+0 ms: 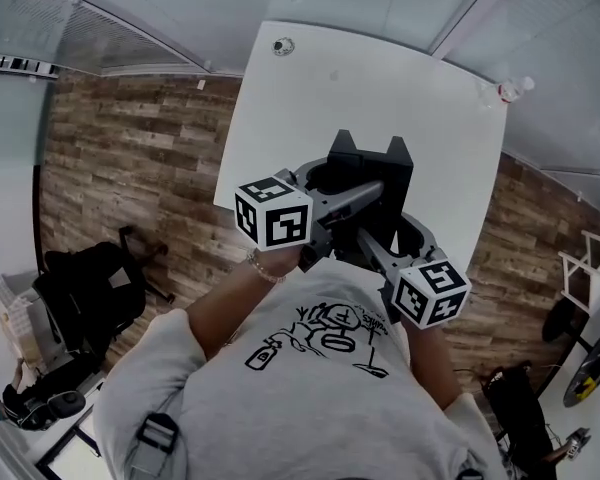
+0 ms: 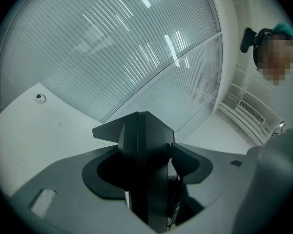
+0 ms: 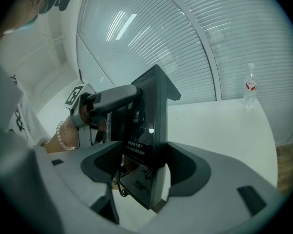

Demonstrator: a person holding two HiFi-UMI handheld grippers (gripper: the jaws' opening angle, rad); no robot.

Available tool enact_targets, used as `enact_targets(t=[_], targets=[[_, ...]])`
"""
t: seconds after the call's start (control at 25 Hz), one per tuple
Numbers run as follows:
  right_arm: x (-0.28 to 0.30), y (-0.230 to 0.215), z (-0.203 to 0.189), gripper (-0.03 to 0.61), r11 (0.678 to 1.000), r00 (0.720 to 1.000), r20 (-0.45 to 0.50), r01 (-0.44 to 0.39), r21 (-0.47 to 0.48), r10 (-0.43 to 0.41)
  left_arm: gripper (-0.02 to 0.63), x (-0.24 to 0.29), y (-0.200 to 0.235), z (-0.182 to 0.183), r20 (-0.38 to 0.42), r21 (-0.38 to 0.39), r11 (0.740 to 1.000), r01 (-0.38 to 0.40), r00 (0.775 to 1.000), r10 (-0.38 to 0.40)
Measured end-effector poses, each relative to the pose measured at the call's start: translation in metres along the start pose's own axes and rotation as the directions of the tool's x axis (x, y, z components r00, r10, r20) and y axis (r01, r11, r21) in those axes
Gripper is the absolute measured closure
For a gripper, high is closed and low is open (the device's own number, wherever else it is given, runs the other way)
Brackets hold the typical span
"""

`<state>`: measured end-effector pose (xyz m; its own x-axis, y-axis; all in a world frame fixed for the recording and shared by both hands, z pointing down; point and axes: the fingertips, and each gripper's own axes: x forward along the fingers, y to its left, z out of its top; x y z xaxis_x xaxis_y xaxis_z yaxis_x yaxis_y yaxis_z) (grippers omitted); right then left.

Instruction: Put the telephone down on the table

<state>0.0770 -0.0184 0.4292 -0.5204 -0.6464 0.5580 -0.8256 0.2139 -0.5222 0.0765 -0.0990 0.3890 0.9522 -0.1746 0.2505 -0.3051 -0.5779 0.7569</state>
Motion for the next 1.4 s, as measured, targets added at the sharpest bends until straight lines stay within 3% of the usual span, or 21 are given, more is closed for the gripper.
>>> enact_targets(t=[0.88, 1.4], targets=[[0.039, -0.056, -0.035, 0.302, 0.998, 0.999, -0.003, 0.048, 0.043, -0.048, 0.327, 0.043, 0.058, -0.036, -0.048, -0.023, 0.999, 0.039, 0.998, -0.040], [0.067, -0.094, -0.056, 0.302, 0.995, 0.998, -0.031, 0.058, 0.076, -0.056, 0.327, 0.071, 0.103, -0.058, -0.078, -0.073, 0.997, 0.032, 0.996, -0.038]])
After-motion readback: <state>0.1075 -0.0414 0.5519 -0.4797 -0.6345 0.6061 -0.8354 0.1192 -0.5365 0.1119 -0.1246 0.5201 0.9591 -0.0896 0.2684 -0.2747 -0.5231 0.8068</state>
